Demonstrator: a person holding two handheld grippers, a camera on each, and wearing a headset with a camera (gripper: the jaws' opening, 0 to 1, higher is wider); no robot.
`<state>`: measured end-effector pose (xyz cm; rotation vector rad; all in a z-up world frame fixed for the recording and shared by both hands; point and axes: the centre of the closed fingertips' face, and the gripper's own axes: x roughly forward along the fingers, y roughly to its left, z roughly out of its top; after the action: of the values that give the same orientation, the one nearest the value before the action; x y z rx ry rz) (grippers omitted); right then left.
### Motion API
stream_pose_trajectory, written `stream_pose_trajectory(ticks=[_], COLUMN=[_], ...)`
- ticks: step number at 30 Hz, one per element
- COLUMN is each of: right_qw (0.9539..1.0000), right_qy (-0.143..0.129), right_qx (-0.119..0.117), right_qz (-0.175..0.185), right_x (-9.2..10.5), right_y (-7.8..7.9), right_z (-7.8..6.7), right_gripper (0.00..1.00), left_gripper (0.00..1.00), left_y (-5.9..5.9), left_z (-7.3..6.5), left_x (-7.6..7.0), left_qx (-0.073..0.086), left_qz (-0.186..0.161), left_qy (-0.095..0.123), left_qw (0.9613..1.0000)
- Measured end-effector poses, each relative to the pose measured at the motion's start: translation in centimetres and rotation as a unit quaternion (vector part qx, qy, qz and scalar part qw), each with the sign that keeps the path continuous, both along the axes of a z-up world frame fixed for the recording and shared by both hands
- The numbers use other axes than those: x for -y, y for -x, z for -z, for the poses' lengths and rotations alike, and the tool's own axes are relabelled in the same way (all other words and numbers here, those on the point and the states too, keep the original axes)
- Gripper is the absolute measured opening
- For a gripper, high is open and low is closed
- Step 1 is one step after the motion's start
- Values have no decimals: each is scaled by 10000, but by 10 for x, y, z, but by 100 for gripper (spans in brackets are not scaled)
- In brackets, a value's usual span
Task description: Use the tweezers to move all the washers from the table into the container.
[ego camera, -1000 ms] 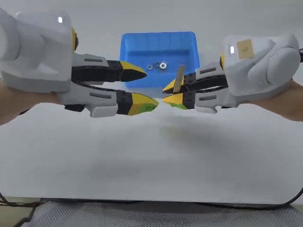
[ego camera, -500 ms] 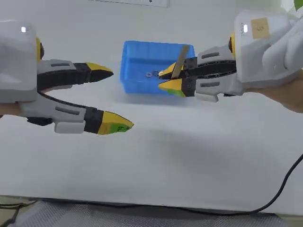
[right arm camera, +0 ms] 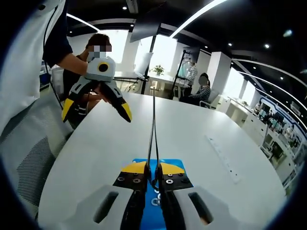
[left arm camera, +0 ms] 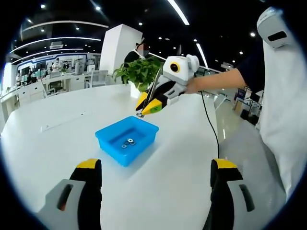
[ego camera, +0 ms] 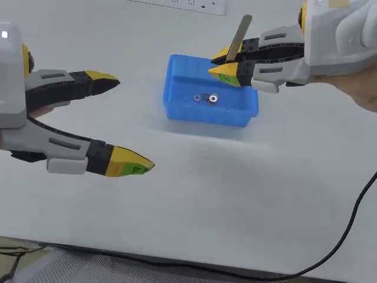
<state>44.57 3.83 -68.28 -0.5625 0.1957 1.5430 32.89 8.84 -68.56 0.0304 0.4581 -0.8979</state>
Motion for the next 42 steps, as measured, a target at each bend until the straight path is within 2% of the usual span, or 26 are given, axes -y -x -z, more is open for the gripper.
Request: stream_pose_trajectory(ticks=[7, 9, 12, 14, 18, 21, 23, 27, 38, 42], right_qw=[9996, 9994, 9988, 9986, 9983, 9978, 9975, 9974, 9968, 9969], right_qy=[139, 219, 256, 261, 274, 300, 293, 342, 288, 298], right_qx=[-135, -111, -235, -288, -367, -433, -489, -405, -530, -483], right_qz=[187, 260, 337, 347, 367, 401, 420, 496, 528, 538], right_x=[-7, -7, -9, -10, -12, -12, -12, -10, -10, -10], right_y=[-17, -22, -26, -25, -23, -23, -23, -24, -18, -16], right_z=[29, 41, 54, 59, 68, 76, 77, 78, 77, 75], right_gripper=[9, 9, 9, 9, 9, 9, 9, 10, 8, 8], left_gripper=[100, 100, 100, 100, 100, 100, 100, 100, 99, 99], left_y=[-1, -1, 2, 4, 4, 4, 3, 2, 4, 2], left_z=[-2, 0, 9, 11, 10, 12, 13, 11, 16, 15], left_x=[-3, -1, 3, 4, 1, -4, -6, -6, -7, -9], left_qx=[-23, -46, -160, -180, -214, -262, -280, -264, -344, -331], left_qz=[-133, -137, -49, -4, -39, -85, -87, -105, -17, -19], left_qy=[-35, -24, -130, -210, -138, -163, -156, -159, -186, -197], left_qw=[9999, 9999, 9998, 9996, 9997, 9995, 9994, 9995, 9992, 9993])
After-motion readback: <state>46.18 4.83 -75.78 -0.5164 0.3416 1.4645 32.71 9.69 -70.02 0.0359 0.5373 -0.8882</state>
